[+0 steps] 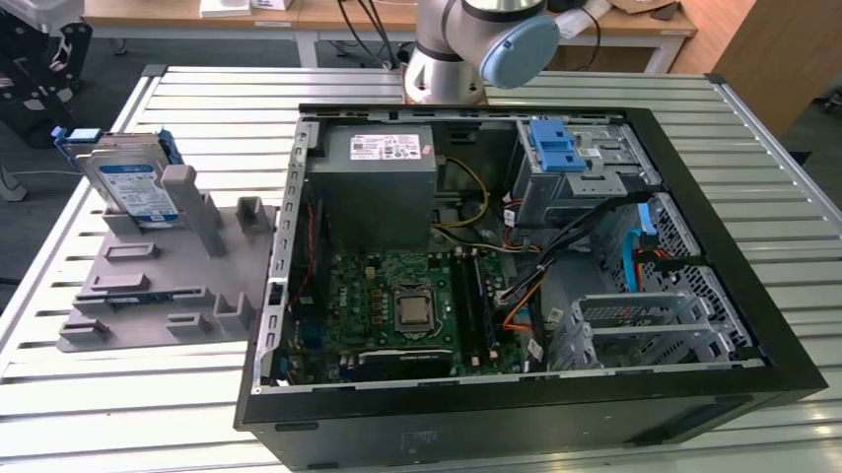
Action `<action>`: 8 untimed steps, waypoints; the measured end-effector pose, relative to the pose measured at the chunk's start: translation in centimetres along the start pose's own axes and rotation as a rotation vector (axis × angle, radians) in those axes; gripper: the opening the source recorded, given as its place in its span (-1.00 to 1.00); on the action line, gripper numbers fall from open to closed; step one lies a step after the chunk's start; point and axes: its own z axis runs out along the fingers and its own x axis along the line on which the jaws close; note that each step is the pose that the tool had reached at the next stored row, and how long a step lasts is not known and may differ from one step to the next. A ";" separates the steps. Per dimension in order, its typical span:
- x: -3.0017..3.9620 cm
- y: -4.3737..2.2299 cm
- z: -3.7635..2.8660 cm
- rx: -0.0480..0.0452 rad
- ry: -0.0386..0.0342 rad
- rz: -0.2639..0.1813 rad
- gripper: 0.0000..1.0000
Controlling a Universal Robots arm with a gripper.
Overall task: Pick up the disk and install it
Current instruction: 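Pick up the disk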
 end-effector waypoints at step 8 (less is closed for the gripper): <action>0.00 0.00 0.02 -0.0013 0.0059 -0.136 -0.79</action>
